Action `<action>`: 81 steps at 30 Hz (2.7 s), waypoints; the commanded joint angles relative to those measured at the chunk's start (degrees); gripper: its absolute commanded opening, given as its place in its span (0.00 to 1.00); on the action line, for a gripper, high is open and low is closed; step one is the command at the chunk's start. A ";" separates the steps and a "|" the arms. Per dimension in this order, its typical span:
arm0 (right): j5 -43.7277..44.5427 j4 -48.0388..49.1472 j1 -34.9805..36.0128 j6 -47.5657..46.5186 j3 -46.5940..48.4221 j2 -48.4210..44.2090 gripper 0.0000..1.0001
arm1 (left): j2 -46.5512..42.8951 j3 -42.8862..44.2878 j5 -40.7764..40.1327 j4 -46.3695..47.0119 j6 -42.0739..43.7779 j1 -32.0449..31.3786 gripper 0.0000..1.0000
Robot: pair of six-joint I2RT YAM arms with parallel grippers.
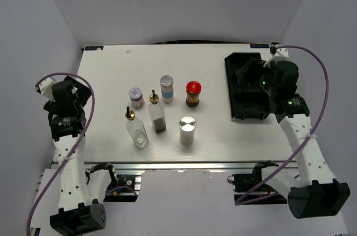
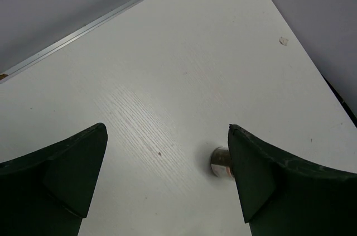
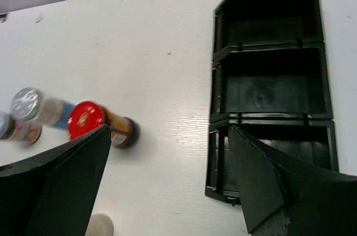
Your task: Organize the condiment bottles
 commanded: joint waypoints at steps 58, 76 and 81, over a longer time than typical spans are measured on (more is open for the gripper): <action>-19.29 30.27 46.26 -21.79 18.16 33.33 0.02 | -10.85 -5.57 12.65 0.68 11.07 -0.16 0.98; -11.20 10.39 27.82 -19.85 61.24 39.66 0.00 | -9.36 -2.85 7.81 0.76 10.37 -0.07 0.98; -9.97 11.36 17.10 -19.68 60.45 38.87 0.00 | -7.08 -2.23 5.79 1.99 10.19 -0.07 0.98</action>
